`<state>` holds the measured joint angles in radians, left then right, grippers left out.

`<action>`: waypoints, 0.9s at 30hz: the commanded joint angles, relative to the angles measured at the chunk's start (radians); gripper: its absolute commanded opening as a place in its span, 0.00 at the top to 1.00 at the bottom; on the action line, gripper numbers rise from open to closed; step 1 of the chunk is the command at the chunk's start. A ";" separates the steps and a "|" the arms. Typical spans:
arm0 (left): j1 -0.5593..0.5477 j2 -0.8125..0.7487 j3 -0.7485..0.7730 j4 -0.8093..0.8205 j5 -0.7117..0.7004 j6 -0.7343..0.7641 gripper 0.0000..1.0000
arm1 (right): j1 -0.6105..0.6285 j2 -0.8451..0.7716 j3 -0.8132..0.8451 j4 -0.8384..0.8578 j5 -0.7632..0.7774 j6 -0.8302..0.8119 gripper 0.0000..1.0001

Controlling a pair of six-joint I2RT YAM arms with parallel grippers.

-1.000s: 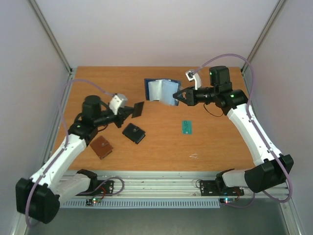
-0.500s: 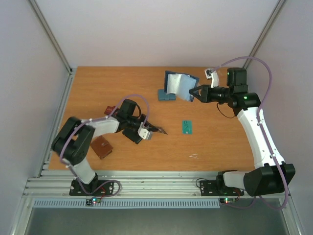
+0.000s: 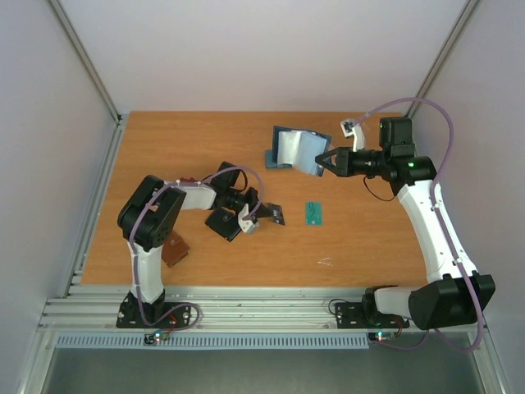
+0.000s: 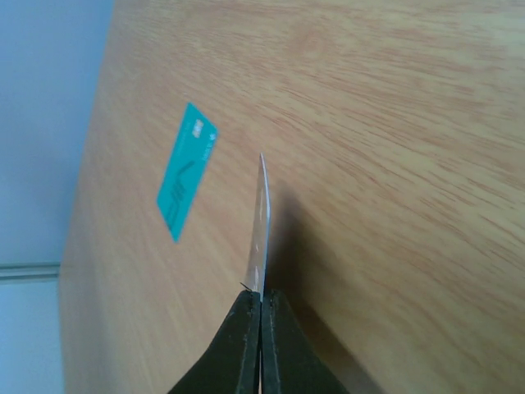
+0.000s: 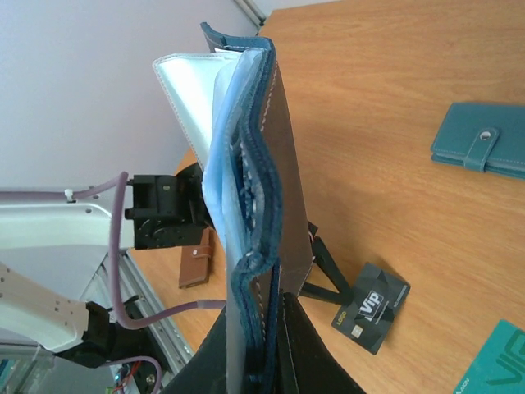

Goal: Take the credit cards out of the card holder

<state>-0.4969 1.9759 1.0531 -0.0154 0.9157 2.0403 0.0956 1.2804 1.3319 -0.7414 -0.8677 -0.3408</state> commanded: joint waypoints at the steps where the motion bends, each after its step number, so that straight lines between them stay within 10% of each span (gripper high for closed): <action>1: 0.000 0.027 0.001 -0.016 -0.037 0.315 0.94 | -0.001 -0.009 0.014 -0.028 -0.018 -0.014 0.99; 6: 0.001 0.004 -0.046 0.102 -0.077 0.259 0.54 | 0.000 -0.010 0.021 -0.037 -0.032 -0.014 0.99; 15: 0.020 -0.271 -0.286 0.362 -0.052 0.088 0.38 | 0.000 0.023 0.063 -0.206 -0.014 0.032 0.99; 21: 0.018 -0.625 -0.403 0.389 -0.186 -0.603 0.27 | 0.027 0.064 -0.021 -0.415 -0.022 0.062 0.99; 27: 0.023 -0.780 -0.372 0.286 -0.629 -1.354 0.01 | 0.240 0.137 -0.229 -0.249 -0.049 0.222 0.99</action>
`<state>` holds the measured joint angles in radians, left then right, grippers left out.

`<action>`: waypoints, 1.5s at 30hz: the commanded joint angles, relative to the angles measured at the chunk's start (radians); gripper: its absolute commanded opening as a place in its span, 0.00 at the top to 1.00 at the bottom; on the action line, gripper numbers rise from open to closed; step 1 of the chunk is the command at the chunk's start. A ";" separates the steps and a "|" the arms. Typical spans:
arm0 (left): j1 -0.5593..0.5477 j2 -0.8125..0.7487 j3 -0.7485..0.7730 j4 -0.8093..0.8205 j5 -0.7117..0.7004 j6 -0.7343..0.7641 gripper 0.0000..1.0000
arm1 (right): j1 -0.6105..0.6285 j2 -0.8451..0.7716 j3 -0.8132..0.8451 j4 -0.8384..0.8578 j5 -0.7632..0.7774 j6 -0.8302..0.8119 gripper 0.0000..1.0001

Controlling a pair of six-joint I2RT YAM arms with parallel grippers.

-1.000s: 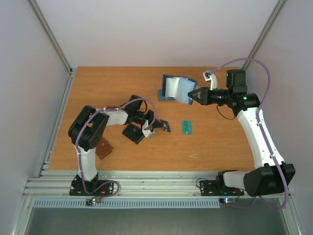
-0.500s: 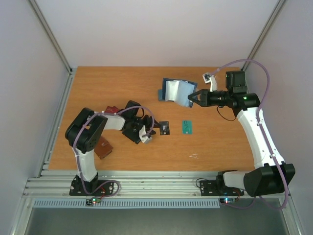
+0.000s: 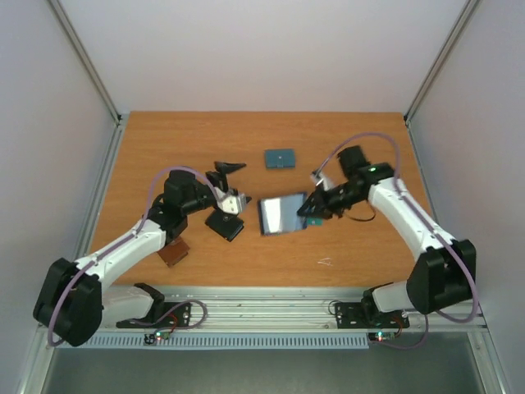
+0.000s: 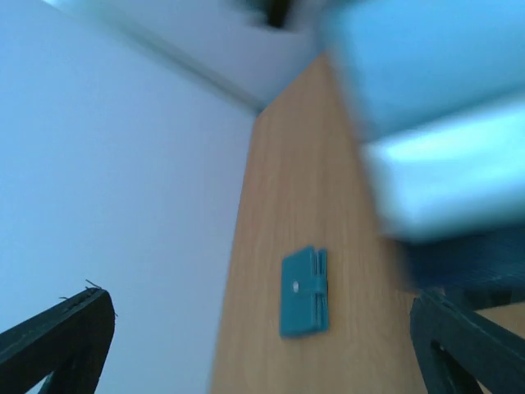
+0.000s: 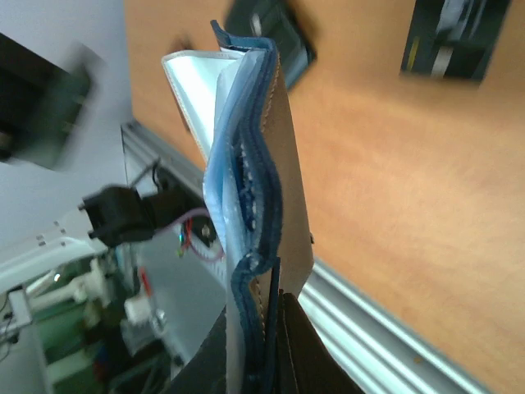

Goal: Take the credit cards out of the card holder

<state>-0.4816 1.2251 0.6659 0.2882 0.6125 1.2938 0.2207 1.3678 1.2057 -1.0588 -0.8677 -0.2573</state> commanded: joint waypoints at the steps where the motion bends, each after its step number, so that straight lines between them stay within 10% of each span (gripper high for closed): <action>1: 0.014 -0.031 0.026 -0.038 -0.420 -0.714 0.01 | 0.147 0.061 -0.138 0.116 -0.050 0.184 0.99; 9: 0.166 -0.225 -0.146 -0.072 -0.653 -1.178 0.01 | 0.201 0.125 -0.393 0.371 0.045 0.431 0.95; 10: 0.182 -0.251 -0.170 -0.094 -0.681 -1.213 0.01 | 0.201 0.132 -0.403 0.356 0.057 0.431 0.83; 13: 0.240 -0.315 -0.208 -0.162 -0.792 -1.319 0.01 | 0.201 0.106 -0.386 0.220 0.174 0.400 0.05; 14: 0.263 -0.331 -0.217 -0.183 -0.836 -1.351 0.01 | 0.198 0.078 -0.361 0.153 0.245 0.383 0.02; 19: 0.379 -0.414 -0.267 -0.238 -1.029 -1.574 0.01 | 0.023 -0.125 -0.183 -0.103 0.563 0.302 0.01; 24: 0.466 -0.428 -0.323 -0.184 -0.972 -1.587 0.00 | -0.133 -0.250 -0.065 0.042 0.733 0.188 0.01; 34: 0.553 -0.421 -0.435 0.028 -0.855 -1.541 0.01 | -0.136 -0.463 -0.671 1.164 1.085 -0.066 0.02; 45: 0.557 -0.264 -0.523 0.342 -0.855 -1.483 0.01 | -0.152 0.063 -0.929 2.035 1.094 -0.227 0.02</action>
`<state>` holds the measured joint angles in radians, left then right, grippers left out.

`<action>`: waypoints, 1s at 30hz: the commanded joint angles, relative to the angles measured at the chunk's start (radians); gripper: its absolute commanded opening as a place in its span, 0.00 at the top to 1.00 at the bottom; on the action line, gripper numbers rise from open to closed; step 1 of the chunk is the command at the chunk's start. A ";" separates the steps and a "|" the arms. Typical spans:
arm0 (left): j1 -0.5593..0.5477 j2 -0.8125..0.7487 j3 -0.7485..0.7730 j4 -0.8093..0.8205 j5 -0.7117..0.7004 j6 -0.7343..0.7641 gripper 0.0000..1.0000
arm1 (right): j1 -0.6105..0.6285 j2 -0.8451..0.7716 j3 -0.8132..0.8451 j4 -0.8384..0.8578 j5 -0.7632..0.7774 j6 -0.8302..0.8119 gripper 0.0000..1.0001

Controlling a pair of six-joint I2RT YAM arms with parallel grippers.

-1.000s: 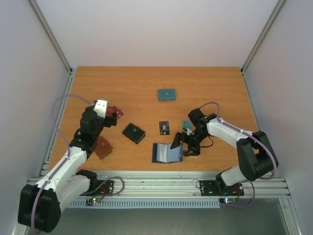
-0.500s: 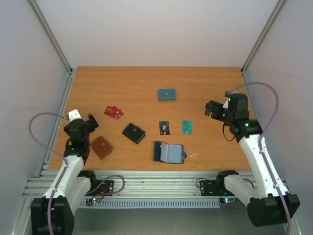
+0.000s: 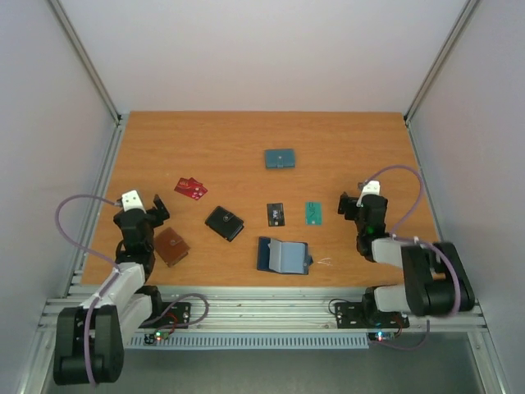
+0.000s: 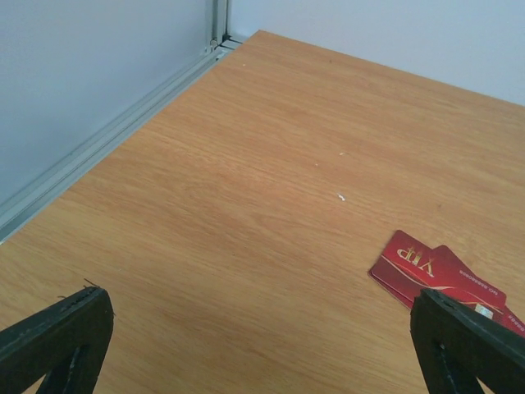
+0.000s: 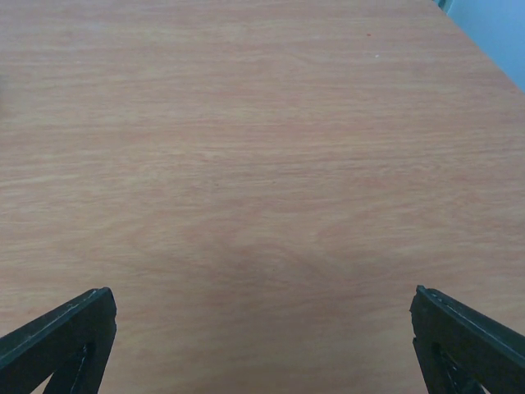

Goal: Take the credit cards out of the card holder

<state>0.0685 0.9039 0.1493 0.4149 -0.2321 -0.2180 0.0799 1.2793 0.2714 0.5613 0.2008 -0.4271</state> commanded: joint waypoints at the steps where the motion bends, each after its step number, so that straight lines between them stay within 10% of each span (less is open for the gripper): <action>1: 0.007 0.086 -0.002 0.240 -0.007 0.031 0.01 | -0.016 0.194 0.016 0.437 0.026 -0.055 0.02; 17: -0.035 0.643 0.178 0.602 0.169 0.152 0.01 | -0.112 0.312 0.147 0.277 -0.158 -0.019 0.02; 30: -0.048 0.655 0.226 0.531 0.160 0.177 0.01 | -0.112 0.315 0.153 0.270 -0.158 -0.021 0.02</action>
<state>0.0269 1.5528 0.3519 0.8509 -0.0669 -0.0643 -0.0284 1.6009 0.4110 0.8185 0.0498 -0.4549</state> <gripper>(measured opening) 0.994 0.986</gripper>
